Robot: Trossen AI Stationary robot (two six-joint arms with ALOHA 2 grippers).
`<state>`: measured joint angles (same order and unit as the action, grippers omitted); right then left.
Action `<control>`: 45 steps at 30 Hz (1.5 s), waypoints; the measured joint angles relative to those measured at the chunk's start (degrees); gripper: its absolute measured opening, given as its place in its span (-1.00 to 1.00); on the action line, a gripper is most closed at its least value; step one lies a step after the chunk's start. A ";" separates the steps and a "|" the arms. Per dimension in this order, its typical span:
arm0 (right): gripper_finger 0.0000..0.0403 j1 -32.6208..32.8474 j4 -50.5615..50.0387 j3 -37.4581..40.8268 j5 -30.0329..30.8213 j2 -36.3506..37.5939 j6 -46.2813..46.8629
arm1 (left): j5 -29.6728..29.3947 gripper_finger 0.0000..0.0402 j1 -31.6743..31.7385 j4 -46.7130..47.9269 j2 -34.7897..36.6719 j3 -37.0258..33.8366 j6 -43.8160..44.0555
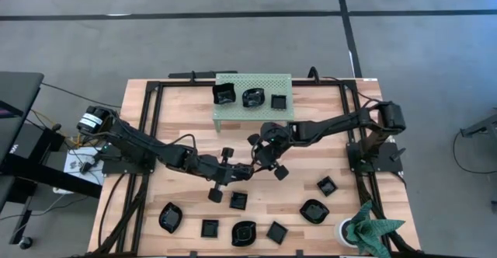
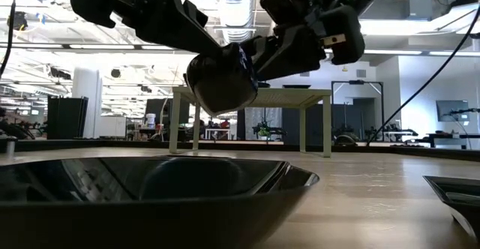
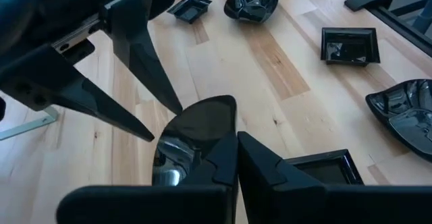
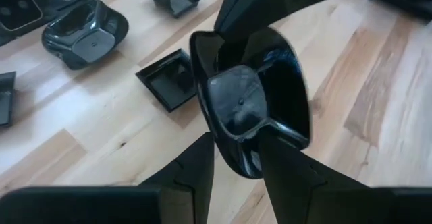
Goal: Pick & Place Mini shaped plates
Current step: Stack the leaf-shaped plate on the leaf-shaped plate on the shelf
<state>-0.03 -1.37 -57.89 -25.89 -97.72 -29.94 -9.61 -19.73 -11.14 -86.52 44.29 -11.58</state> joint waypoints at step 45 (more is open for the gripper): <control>-0.99 2.33 -16.16 -0.51 9.57 7.21 4.60 | -12.06 -0.54 0.33 -0.92 0.00 0.00 4.59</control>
<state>2.30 -17.53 -58.40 -16.32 -90.51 -25.34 -21.67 -19.40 -12.05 -86.52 44.29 -6.98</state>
